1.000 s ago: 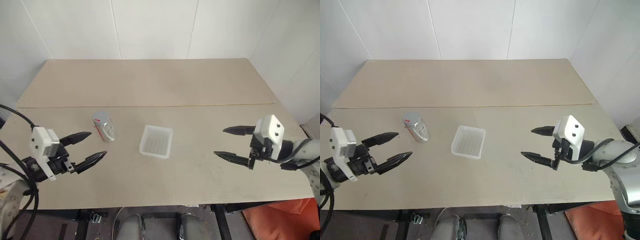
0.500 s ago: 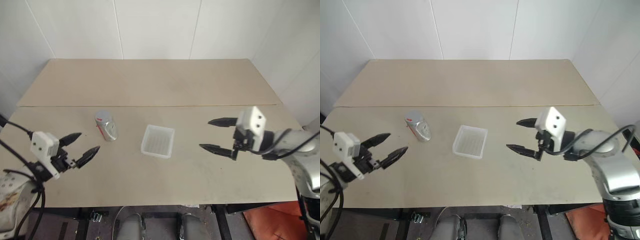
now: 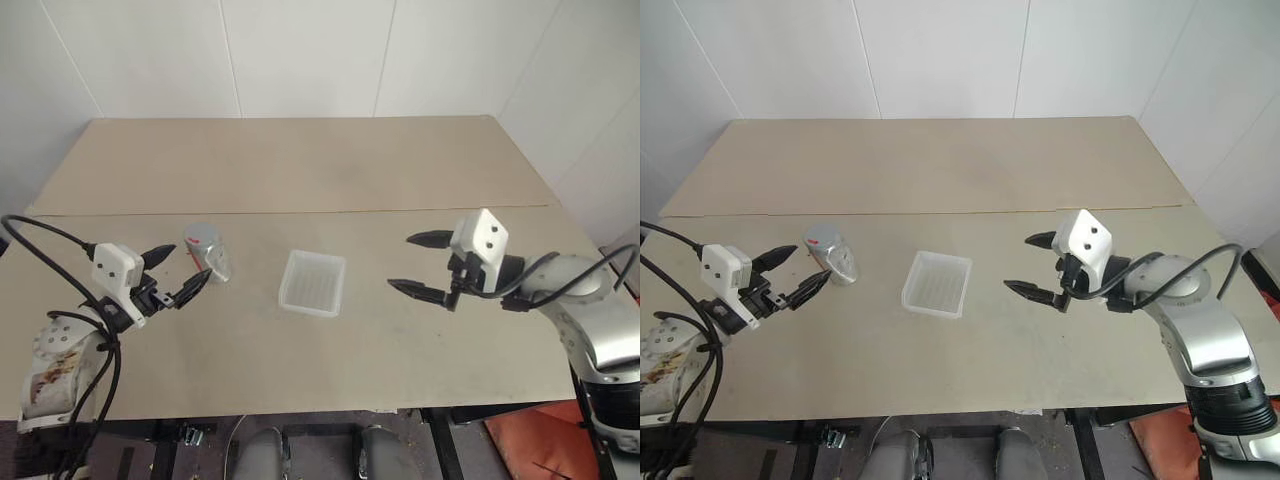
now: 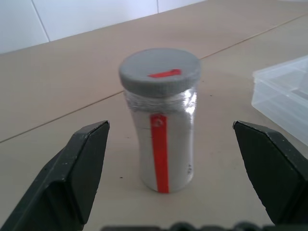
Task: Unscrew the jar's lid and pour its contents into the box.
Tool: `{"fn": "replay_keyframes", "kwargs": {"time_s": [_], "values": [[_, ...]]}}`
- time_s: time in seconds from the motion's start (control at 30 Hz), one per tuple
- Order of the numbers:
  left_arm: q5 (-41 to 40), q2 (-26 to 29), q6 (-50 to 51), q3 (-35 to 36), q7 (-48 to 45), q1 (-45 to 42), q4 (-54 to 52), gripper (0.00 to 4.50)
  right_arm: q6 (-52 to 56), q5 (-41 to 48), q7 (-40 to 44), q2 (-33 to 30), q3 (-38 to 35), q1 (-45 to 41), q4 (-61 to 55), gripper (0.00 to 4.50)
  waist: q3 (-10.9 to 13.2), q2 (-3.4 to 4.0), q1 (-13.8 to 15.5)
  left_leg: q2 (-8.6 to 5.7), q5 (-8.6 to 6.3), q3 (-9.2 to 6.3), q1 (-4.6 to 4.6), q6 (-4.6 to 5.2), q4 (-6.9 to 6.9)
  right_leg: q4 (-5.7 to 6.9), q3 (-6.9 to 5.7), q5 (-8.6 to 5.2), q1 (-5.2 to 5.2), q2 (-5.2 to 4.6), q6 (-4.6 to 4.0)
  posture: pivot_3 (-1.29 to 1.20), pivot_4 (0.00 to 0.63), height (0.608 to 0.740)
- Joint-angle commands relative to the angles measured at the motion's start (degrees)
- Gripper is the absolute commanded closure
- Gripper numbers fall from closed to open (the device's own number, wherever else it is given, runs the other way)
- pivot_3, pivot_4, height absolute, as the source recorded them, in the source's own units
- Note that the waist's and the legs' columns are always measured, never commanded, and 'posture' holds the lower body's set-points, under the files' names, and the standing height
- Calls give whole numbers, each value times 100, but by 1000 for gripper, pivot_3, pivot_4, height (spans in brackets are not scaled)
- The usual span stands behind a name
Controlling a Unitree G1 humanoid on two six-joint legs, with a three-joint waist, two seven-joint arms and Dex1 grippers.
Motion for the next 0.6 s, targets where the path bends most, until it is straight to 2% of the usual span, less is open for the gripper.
{"fn": "replay_keyframes", "kwargs": {"time_s": [0.03, 0.3, 0.6], "values": [[12, -116, -241, -84, 1, -279, 193, 23, -7, 69, 33, -35, -89, -129, -230, 0, 0, -1, 17, -1, 0, 0, -1, 0, 0, -1, 0, 0, 0, -1, 1, 0, 150, 740], [392, -446, -912, -435, -25, -916, 1247, 23, 40, 194, 190, -77, -122, -296, -160, 0, 0, -1, 20, -4, 0, 1, -2, 0, 1, -2, -2, 3, 1, -2, 4, 0, 150, 740], [548, -746, -1658, -526, 42, -1732, 2438, 23, 72, 157, 208, -162, -164, -265, -241, 0, 1, -3, 19, -5, 0, 2, -7, 1, 5, -5, -6, 5, 2, -3, 8, 0, 150, 740]]}}
